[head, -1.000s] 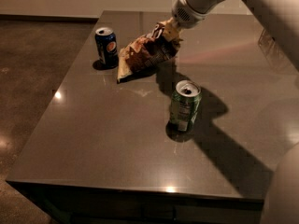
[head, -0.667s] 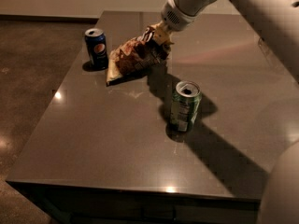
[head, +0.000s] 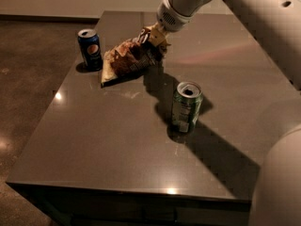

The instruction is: Move brown chip bag near pepsi can

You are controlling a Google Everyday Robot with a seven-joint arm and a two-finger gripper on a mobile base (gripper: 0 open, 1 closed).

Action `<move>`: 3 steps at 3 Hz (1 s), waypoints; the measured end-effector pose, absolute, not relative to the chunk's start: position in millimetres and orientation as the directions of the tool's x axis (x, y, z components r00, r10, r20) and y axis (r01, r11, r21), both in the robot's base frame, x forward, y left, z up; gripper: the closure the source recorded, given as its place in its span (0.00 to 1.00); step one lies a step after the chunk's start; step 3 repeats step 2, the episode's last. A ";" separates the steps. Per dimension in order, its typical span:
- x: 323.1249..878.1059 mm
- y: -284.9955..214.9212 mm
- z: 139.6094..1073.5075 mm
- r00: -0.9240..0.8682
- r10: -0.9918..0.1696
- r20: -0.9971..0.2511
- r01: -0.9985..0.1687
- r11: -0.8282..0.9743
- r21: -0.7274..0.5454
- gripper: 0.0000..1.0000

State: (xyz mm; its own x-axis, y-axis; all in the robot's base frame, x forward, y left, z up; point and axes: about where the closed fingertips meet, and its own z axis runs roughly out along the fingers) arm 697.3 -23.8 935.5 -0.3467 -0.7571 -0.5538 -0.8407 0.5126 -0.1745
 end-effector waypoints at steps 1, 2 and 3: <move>697.4 -22.2 933.6 -0.346 -0.758 -0.552 -0.843 0.510 -0.172 0.13; 697.5 -20.7 931.7 -0.346 -0.760 -0.551 -0.844 0.508 -0.170 0.00; 697.5 -20.7 931.7 -0.346 -0.760 -0.551 -0.844 0.508 -0.170 0.00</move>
Offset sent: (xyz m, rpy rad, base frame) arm 0.0001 0.0015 -0.0018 -0.0008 0.0028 0.0025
